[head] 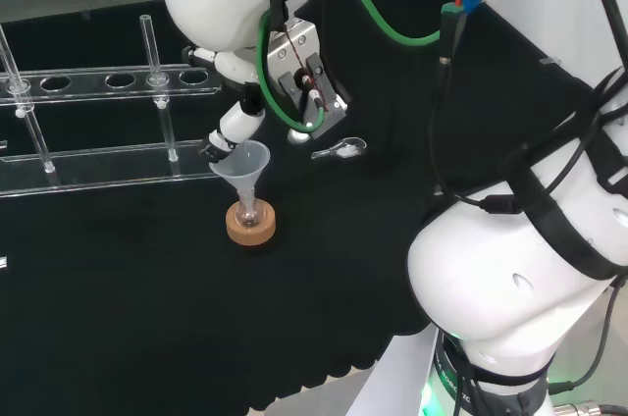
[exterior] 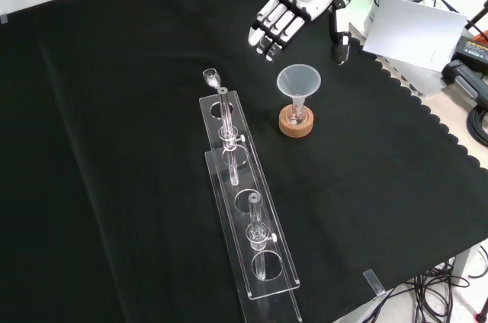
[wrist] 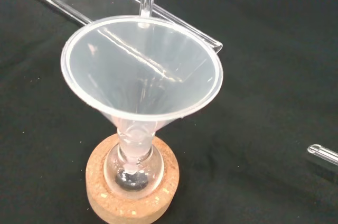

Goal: Pick up the weighing funnel.

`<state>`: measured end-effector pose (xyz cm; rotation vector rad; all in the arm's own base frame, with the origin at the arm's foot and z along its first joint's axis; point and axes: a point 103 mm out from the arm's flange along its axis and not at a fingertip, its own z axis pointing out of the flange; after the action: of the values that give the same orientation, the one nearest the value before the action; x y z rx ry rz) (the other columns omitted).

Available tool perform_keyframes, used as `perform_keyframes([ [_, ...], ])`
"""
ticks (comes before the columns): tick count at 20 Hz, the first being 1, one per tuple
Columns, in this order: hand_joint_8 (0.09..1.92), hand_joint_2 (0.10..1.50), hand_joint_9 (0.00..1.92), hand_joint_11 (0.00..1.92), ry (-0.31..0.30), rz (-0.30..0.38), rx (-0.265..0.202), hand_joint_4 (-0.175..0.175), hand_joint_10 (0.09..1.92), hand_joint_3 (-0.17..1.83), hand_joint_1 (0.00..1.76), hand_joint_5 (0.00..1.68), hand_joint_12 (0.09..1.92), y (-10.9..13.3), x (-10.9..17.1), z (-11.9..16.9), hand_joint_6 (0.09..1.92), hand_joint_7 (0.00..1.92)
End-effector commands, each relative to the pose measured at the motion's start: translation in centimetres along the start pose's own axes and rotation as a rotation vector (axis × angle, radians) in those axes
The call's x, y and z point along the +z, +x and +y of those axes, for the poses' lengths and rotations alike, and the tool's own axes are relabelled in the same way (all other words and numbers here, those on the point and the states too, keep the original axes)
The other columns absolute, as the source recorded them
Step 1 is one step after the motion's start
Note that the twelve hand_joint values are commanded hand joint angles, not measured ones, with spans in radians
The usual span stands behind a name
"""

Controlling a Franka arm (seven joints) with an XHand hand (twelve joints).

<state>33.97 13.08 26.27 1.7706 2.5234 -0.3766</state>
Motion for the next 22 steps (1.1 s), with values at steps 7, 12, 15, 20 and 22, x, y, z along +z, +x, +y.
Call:
perform_keyframes([
  [7,0.09,0.65,0.04,0.0,-0.078,0.007,0.0,0.025,0.09,0.04,0.5,0.0,1.02,-1.6,-2.5,-0.1,0.09,0.0],
  [12,0.09,0.65,0.02,0.0,-0.105,-0.004,0.015,0.012,0.36,0.03,0.52,0.0,1.22,-4.1,-3.0,-0.5,0.09,0.03],
  [15,0.09,0.65,0.0,0.0,-0.098,-0.007,0.031,0.009,0.47,0.03,0.53,0.0,1.26,-6.1,-3.0,-0.8,0.09,0.04],
  [20,0.09,0.66,0.0,0.0,-0.053,0.021,0.085,0.006,0.54,0.03,0.55,0.0,1.29,-10.1,-1.7,-0.9,0.09,0.06],
  [22,0.09,0.66,0.0,0.0,-0.043,0.038,0.116,0.005,0.57,0.03,0.56,0.0,1.3,-11.4,-1.0,-0.9,0.09,0.07],
])
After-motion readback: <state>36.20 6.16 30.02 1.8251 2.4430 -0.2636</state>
